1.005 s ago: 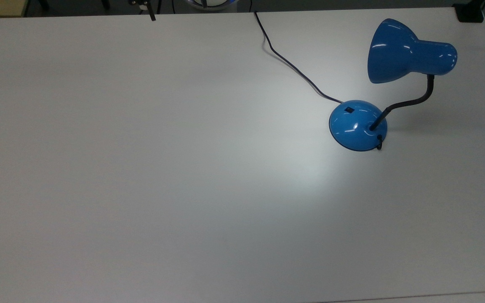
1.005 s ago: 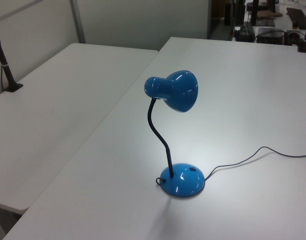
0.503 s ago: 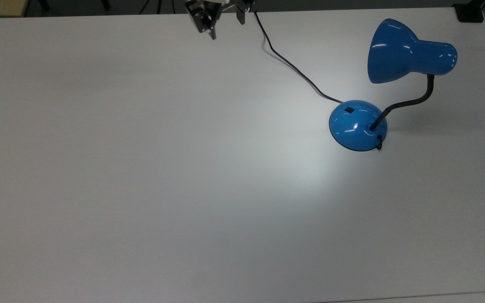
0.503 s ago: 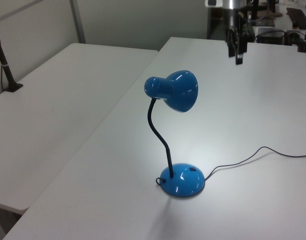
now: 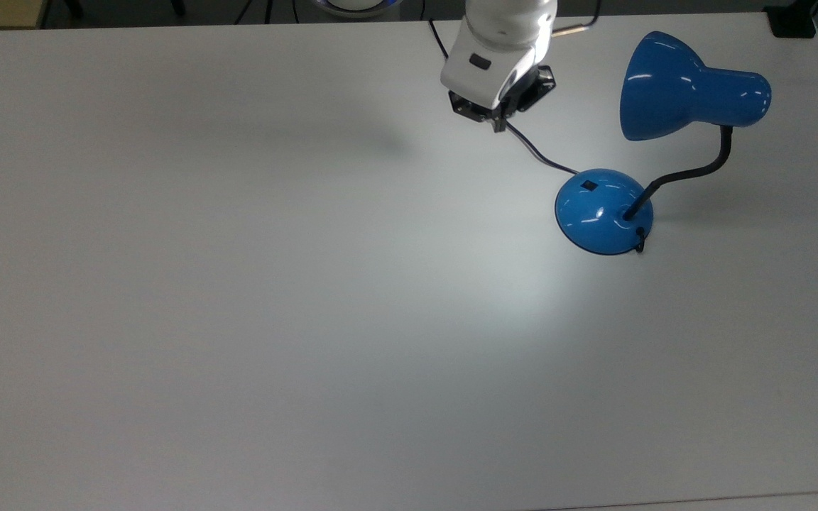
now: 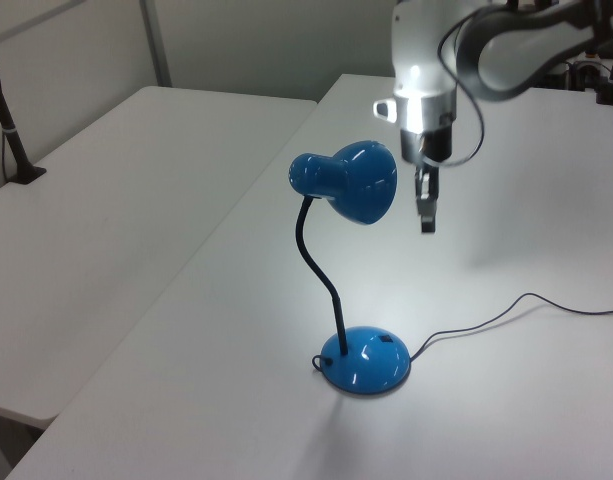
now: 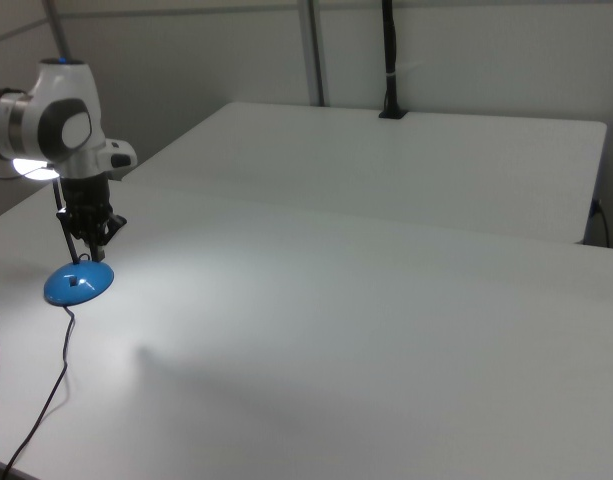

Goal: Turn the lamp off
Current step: 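Move the gripper toward the blue lamp's dome base, then lower the gripper onto the switch on the lamp base and press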

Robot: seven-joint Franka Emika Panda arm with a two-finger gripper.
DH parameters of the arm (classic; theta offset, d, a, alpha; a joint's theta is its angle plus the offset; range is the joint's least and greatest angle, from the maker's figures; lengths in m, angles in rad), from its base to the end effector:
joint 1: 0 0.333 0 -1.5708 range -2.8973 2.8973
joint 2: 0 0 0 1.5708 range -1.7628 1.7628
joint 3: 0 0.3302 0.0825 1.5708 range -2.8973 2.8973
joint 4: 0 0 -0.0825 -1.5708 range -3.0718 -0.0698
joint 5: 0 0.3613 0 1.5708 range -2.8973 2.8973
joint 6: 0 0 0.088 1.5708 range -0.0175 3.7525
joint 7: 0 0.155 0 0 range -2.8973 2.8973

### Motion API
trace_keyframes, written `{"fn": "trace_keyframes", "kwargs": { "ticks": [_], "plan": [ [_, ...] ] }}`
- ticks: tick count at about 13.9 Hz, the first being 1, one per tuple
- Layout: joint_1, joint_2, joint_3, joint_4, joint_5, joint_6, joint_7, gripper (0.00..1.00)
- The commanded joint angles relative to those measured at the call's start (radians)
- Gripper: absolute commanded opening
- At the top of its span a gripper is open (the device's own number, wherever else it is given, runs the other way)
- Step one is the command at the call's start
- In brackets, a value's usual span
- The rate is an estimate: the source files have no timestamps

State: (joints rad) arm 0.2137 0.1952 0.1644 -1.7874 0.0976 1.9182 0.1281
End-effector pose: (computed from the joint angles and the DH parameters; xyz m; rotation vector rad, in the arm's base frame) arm 0.5430 0.2231 0.4139 -3.0184 -0.3208 0.1381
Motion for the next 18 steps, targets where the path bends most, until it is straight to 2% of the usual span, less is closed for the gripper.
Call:
{"fn": "trace_keyframes", "kwargs": {
  "ticks": [1,5,8,14,18],
  "plan": [
    [0.044,0.036,-0.006,-0.036,0.095,0.128,0.12,0.0],
    [0.087,0.078,-0.006,-0.05,0.165,0.197,0.27,0.0],
    [0.139,0.124,-0.006,-0.052,0.174,0.296,0.434,0.0],
    [0.168,0.171,-0.006,-0.05,0.174,0.383,0.571,0.0],
    [0.177,0.196,-0.006,-0.047,0.174,0.42,0.579,0.0]
  ]
}}
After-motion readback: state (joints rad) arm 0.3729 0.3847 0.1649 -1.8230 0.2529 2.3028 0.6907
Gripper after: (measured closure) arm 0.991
